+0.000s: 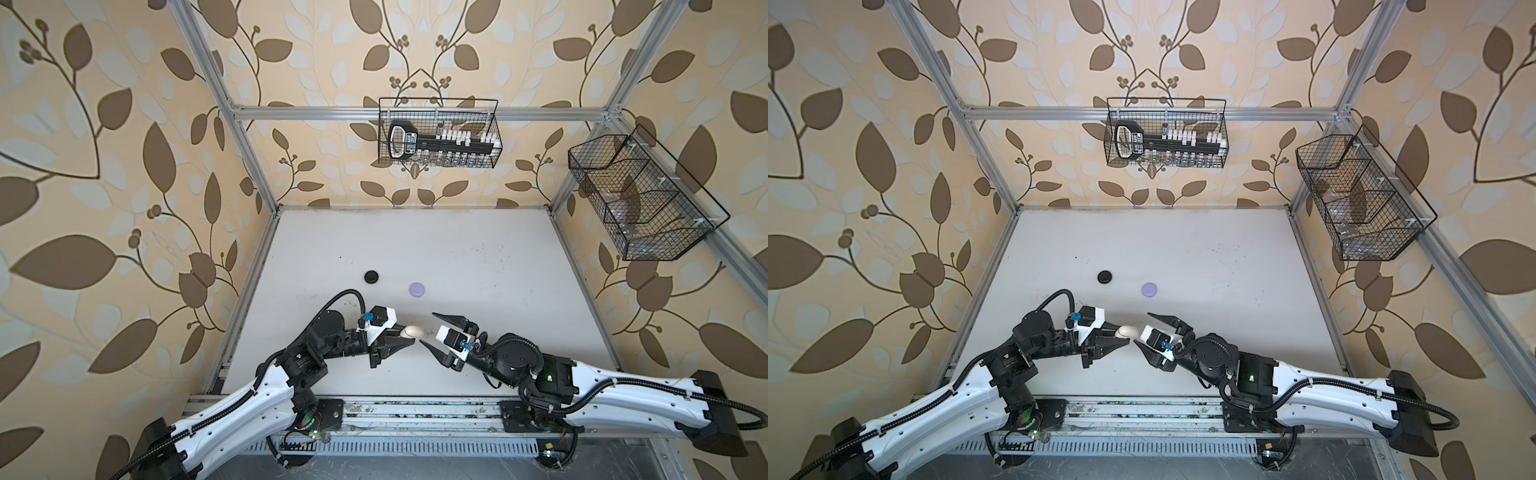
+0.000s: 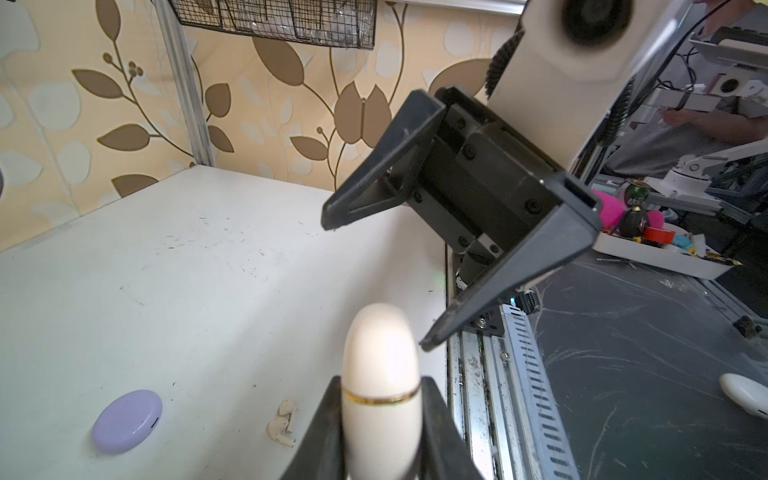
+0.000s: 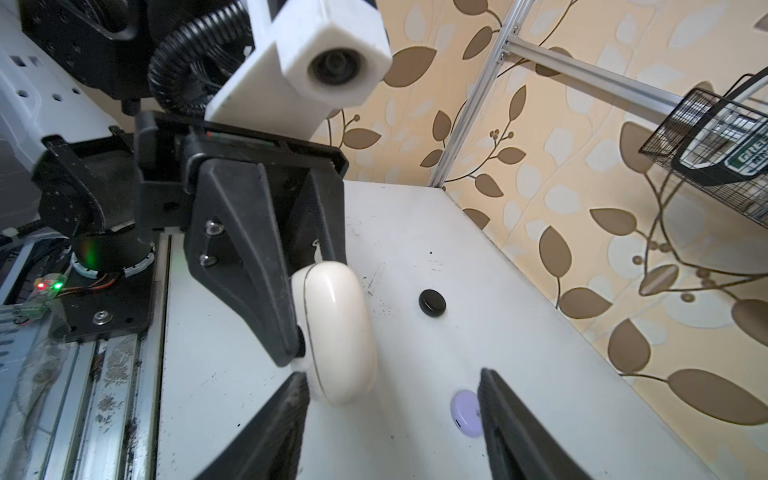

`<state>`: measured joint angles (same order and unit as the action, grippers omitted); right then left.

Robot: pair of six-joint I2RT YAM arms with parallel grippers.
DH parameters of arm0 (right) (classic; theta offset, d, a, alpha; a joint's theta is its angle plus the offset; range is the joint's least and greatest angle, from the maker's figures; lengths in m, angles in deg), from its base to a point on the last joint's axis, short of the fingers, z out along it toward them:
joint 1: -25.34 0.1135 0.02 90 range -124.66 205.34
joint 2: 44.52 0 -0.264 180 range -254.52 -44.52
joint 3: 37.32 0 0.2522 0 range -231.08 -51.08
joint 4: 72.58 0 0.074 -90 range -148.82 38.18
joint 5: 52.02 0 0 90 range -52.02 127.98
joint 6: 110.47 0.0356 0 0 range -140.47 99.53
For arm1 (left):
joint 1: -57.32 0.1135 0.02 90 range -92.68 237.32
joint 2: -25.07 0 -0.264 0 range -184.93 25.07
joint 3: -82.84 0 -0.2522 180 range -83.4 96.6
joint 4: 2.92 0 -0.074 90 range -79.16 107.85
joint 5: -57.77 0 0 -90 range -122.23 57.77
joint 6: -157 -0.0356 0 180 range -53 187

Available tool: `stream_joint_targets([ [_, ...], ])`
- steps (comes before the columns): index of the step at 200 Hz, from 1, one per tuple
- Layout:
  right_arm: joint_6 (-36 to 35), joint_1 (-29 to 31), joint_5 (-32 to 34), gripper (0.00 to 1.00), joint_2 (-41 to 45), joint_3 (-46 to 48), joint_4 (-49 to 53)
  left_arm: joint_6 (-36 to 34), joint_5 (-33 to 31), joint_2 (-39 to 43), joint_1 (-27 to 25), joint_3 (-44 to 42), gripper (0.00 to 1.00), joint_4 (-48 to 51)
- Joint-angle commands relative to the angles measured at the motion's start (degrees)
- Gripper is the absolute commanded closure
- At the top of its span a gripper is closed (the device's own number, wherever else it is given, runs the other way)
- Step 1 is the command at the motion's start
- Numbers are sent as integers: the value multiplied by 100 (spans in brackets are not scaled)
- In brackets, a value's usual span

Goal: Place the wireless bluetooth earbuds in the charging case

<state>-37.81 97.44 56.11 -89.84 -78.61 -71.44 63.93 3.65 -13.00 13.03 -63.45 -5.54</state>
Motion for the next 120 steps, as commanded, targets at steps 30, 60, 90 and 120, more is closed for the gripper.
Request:
stream_joint_targets([
  [30, 106, -94, -100, 36, -56, -250, -19, -195, 611, -188, -27, 103, 100, -276],
  [60, 192, -185, -34, 38, -62, -269, -30, -220, 769, -280, -27, 140, 100, -295],
  [90, 280, -279, 51, 38, -73, -283, -12, -200, 916, -241, -34, 141, 100, -313],
  [120, 369, -388, 43, 39, -103, -306, 5, -194, 965, -133, -36, 67, 100, -352],
])
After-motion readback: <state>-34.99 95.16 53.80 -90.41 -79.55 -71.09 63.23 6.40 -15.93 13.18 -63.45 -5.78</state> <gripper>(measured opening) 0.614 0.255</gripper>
